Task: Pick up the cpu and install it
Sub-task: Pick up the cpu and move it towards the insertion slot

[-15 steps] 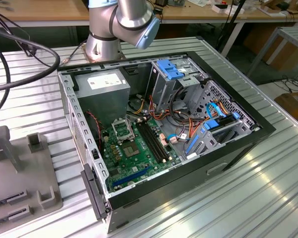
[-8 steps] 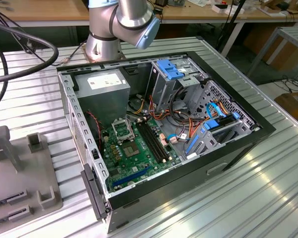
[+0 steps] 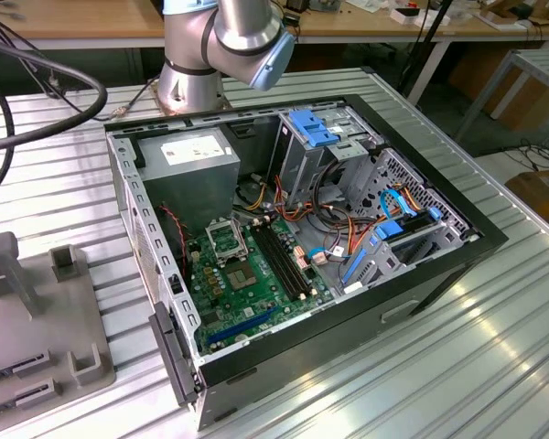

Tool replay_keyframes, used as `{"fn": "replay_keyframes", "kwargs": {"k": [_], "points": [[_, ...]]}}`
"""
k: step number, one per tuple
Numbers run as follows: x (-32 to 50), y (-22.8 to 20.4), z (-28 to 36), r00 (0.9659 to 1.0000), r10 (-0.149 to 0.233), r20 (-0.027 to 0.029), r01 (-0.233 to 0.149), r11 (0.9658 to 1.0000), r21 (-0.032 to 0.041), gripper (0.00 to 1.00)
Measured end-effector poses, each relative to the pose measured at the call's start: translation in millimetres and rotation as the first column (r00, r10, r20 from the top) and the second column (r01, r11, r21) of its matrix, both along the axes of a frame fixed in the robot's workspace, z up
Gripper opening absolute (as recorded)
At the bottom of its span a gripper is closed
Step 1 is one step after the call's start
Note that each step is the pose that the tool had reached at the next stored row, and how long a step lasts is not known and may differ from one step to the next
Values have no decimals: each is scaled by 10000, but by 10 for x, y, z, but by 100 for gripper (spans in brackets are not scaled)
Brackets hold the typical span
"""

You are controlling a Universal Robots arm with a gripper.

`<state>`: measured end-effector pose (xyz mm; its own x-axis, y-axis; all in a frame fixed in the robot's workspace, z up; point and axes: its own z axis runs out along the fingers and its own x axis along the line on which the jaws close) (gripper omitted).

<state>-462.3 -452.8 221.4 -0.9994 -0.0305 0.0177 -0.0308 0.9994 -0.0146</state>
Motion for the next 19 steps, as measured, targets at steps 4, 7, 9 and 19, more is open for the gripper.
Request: {"fn": "replay_keyframes", "kwargs": {"k": [4,7,9,19], "points": [[0,0,77,10000,0,3,0,10000,1,47],[0,0,146,10000,0,3,0,10000,1,47],[1,0,203,10000,0,2,0,10000,1,47],[1,0,237,10000,0,1,0,10000,1,47]]}}
